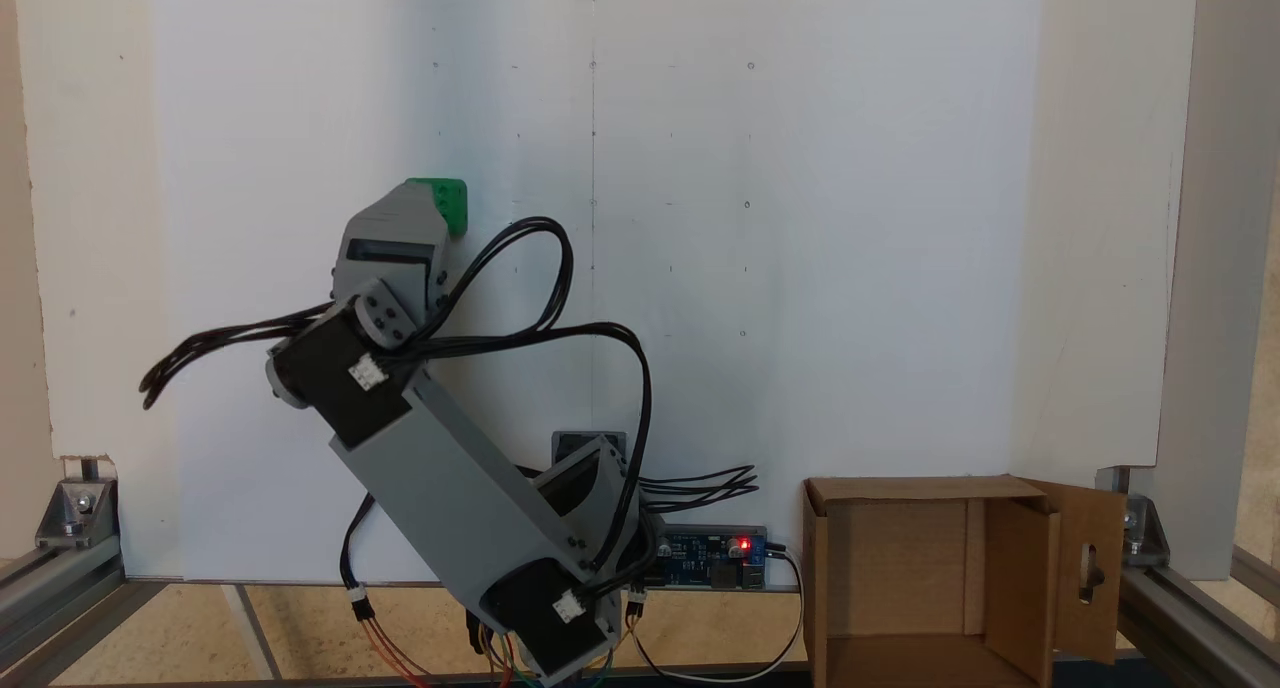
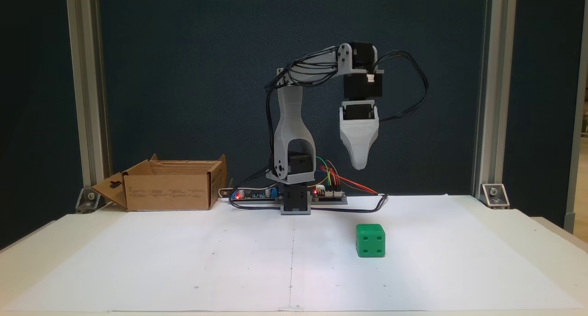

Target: Grasp a green dice and put it in the bin.

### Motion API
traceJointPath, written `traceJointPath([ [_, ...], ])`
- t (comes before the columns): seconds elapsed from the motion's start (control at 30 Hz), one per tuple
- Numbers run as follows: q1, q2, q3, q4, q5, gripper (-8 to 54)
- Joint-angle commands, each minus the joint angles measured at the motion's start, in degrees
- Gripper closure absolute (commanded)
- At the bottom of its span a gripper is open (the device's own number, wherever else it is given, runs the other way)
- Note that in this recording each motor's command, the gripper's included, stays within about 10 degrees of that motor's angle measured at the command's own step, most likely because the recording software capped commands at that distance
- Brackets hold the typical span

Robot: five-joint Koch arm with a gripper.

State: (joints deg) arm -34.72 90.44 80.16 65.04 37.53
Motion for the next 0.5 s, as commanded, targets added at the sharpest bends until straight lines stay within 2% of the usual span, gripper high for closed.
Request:
traceJointPath([
  [0.0, 0.26, -0.18, -3.69, -1.41, 4.92, 2.0],
  [0.47, -0.26, -1.41, -3.69, -5.36, 4.92, 2.0],
])
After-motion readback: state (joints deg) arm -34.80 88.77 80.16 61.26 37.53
